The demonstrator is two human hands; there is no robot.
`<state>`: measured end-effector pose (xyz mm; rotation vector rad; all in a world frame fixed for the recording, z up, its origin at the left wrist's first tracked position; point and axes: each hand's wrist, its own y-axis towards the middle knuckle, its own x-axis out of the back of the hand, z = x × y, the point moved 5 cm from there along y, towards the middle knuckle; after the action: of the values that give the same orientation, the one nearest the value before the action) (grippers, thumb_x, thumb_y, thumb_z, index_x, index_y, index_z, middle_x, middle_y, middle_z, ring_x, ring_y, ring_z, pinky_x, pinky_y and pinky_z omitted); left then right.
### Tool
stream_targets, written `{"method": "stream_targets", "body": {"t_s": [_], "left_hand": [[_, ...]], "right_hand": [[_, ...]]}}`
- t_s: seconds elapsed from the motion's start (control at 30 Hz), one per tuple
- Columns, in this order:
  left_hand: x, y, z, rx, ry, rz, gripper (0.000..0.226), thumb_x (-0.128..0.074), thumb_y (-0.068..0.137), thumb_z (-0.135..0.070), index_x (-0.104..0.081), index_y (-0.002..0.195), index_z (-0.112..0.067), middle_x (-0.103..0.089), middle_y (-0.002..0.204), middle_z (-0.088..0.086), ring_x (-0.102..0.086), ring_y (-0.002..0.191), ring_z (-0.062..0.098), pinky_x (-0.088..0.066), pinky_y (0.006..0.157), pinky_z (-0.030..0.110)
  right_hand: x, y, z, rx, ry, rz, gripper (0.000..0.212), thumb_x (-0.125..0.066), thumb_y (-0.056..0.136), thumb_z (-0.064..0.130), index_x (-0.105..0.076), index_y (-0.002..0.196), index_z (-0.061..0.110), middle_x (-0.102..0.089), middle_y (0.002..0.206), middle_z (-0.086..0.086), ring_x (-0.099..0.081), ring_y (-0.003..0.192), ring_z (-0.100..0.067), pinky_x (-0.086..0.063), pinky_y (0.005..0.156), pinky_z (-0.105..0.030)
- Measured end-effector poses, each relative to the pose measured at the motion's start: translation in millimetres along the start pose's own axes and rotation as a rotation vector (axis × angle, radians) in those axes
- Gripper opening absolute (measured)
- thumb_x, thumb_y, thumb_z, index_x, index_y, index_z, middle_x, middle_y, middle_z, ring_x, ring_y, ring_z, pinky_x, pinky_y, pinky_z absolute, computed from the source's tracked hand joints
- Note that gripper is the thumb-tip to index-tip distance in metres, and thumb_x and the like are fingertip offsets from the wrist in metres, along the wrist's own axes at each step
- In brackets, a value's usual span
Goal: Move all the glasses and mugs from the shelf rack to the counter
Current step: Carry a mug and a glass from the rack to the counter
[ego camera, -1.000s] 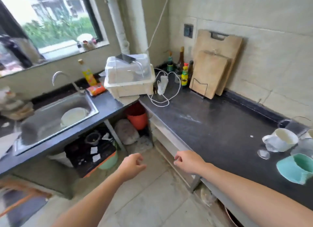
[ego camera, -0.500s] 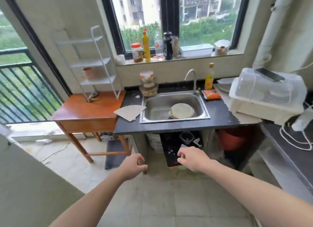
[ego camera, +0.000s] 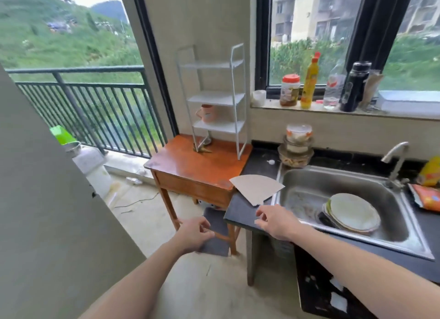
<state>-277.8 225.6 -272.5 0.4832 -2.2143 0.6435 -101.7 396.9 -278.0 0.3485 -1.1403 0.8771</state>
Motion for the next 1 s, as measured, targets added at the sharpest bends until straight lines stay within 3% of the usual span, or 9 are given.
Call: {"method": "stream_targets", "body": {"t_s": [0.23,0.47,0.6,0.73,0.9,1.0], "left_hand": [[65.5,84.9,9.7,0.062,-0.047,-0.079,0.029,-0.065,0.086,-0.031,-0.061,0.109,-0.014,-0.067,0.095,0.006,-0.063,0.087,0.021,-0.052,0.079,0.032],[121.7,169.4,55.6,0.096,-0.098,-0.105,0.027,-0.066,0.082,-0.034,-0.063,0.102,-0.017,-0.068,0.088,0.005,-0.059,0.076,0.017,-0.047,0.064,0.027],[154.3,239.0,72.2,0.021,-0.074,-0.061,0.022,-0.068,0.082,-0.032,-0.062,0.098,-0.019,-0.063,0.083,-0.005,-0.06,0.08,0.013,-0.043,0.061,0.02],[198.3,312.2,82.5,-0.069,-0.026,-0.042,0.029,-0.068,0.084,-0.031,-0.062,0.106,-0.014,-0.066,0.089,0.004,-0.06,0.078,0.015,-0.049,0.066,0.025],[247.2,385.9,79.8,-0.167,0.073,-0.05,0.03,-0.065,0.086,-0.039,-0.061,0.11,-0.022,-0.061,0.088,-0.008,-0.054,0.072,0.003,-0.037,0.054,0.015],[257.7,426.2,72.4,-0.222,0.061,-0.057,0.025,-0.065,0.086,-0.038,-0.061,0.105,-0.022,-0.062,0.086,-0.007,-0.055,0.073,0.005,-0.04,0.054,0.018]], "right_hand": [[36.9,134.9,31.5,0.08,0.001,-0.031,0.027,-0.055,0.091,0.035,-0.065,0.111,0.021,-0.072,0.108,-0.003,-0.065,0.096,-0.025,-0.052,0.084,-0.036],[26.0,240.6,77.4,0.093,0.032,0.002,0.038,-0.055,0.091,0.038,-0.058,0.125,0.02,-0.07,0.114,0.0,-0.063,0.106,-0.023,-0.05,0.089,-0.034],[23.4,305.4,95.8,0.056,0.057,-0.102,0.038,-0.055,0.091,0.036,-0.058,0.125,0.019,-0.07,0.108,0.002,-0.064,0.1,-0.021,-0.051,0.085,-0.034],[32.1,376.7,109.5,-0.039,0.126,-0.222,0.041,-0.055,0.092,0.032,-0.056,0.129,0.015,-0.067,0.108,0.0,-0.063,0.098,-0.022,-0.05,0.083,-0.033],[49.2,444.6,117.3,-0.187,0.296,-0.384,0.042,-0.059,0.091,0.029,-0.055,0.13,0.013,-0.067,0.115,-0.004,-0.061,0.108,-0.025,-0.049,0.094,-0.038],[59.8,480.8,113.4,-0.221,0.343,-0.454,0.04,-0.058,0.092,0.025,-0.056,0.128,0.009,-0.066,0.121,-0.008,-0.06,0.11,-0.027,-0.048,0.098,-0.044]]}}
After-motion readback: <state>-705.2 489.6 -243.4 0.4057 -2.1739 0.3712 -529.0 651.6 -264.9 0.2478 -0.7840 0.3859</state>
